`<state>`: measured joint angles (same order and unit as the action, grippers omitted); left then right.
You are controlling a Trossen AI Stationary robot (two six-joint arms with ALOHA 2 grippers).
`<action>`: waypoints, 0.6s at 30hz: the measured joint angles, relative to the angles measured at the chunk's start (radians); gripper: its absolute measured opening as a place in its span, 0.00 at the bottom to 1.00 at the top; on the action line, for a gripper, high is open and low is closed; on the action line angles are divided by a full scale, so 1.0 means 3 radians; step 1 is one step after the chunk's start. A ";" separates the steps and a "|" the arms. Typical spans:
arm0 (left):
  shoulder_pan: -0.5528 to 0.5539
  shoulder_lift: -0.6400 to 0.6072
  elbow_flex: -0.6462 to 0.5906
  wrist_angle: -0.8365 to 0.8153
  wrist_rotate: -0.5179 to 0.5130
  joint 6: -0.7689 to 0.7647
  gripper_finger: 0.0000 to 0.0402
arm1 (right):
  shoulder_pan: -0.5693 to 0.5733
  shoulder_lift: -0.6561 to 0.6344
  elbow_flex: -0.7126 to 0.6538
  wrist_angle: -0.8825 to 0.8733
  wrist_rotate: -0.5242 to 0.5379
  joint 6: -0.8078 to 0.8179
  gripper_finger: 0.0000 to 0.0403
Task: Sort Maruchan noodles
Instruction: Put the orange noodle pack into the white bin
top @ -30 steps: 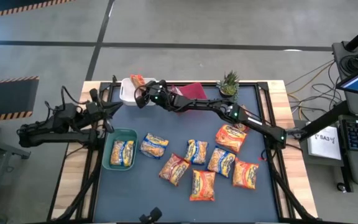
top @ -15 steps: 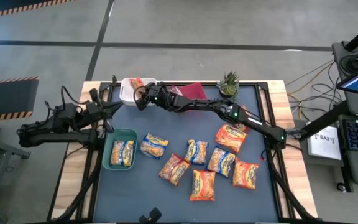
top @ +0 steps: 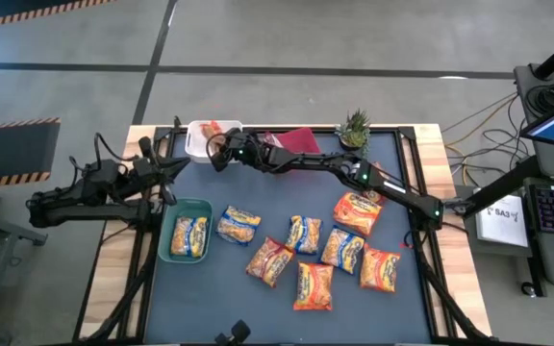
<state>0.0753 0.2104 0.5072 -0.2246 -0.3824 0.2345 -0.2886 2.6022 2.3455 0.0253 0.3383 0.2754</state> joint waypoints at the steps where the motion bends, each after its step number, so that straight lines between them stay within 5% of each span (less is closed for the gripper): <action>1: 0.0001 0.0000 0.0000 0.0000 0.0000 0.0001 0.00 | -0.0001 0.0000 0.0000 -0.0004 0.0003 0.0035 0.28; 11: 0.0000 0.0000 0.0000 0.0000 0.0000 0.0000 0.00 | -0.0005 -0.0003 0.0000 -0.0036 -0.0224 -0.0004 0.55; 18: 0.0001 0.0000 0.0000 0.0000 0.0000 0.0000 0.00 | -0.0002 -0.0003 0.0000 0.0011 -0.0611 -0.0141 0.51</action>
<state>0.0756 0.2104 0.5072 -0.2246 -0.3824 0.2344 -0.2893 2.6015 2.3455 0.0286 0.1551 0.2329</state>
